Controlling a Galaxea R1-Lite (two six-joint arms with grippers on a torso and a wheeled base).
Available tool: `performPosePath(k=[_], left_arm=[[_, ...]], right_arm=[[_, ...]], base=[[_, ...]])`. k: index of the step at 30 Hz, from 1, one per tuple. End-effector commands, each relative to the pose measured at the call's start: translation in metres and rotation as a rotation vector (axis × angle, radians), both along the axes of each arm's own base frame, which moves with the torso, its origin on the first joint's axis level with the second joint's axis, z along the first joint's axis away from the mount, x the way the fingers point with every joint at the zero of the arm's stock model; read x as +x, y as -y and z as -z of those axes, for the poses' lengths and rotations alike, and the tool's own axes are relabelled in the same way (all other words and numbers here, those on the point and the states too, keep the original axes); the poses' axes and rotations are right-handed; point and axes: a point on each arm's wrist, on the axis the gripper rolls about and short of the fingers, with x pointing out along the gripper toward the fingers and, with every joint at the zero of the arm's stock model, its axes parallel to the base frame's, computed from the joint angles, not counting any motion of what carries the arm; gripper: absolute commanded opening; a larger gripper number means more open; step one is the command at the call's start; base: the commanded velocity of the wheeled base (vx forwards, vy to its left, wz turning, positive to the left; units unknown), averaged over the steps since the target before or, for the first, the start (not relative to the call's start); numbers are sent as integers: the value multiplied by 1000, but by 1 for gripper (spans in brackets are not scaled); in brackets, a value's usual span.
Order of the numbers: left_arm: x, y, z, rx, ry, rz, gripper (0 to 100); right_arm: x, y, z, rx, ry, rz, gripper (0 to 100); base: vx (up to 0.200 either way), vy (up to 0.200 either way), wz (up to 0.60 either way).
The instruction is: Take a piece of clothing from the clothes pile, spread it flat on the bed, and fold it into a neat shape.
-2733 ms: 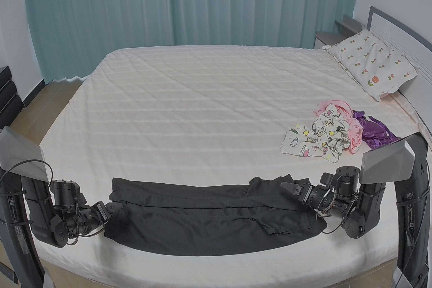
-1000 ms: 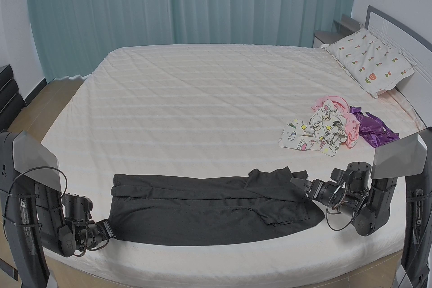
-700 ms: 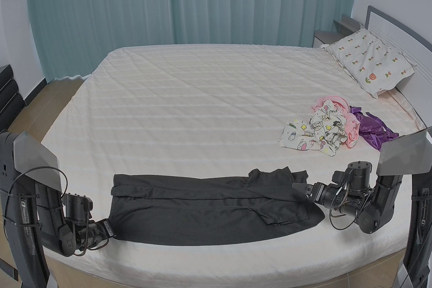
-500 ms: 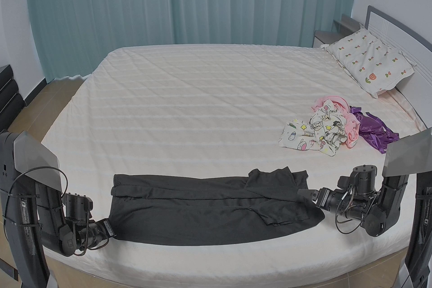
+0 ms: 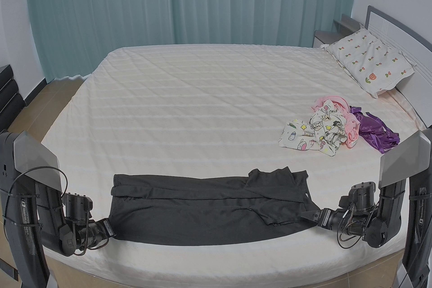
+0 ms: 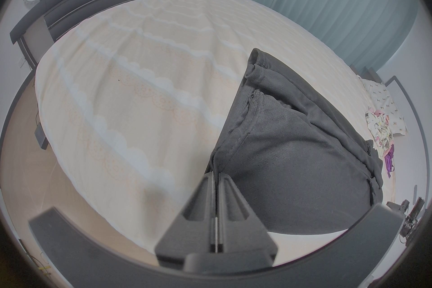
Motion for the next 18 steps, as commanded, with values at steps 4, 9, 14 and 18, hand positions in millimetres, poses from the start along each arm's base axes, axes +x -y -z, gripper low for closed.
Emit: performPosePath(k=[4,9,14,18], left_arm=[[0,0,1,0,-4,-1,0],[1,0,2,-1,-3,-3,0],[2,0,3,0,-6,-1,0],[2,-1,3,-1,-4,-4,0]], right_arm=[[0,-3,9,-10,-32,-9,100],[-1,-3,9,-12,-36,-10,100],[5,-7,9,-6,-14,-21,100],[7,-9,9,-6,-17,-24,0]], base=[[0,0,0],[0,0,0],[0,0,0],[0,0,0]])
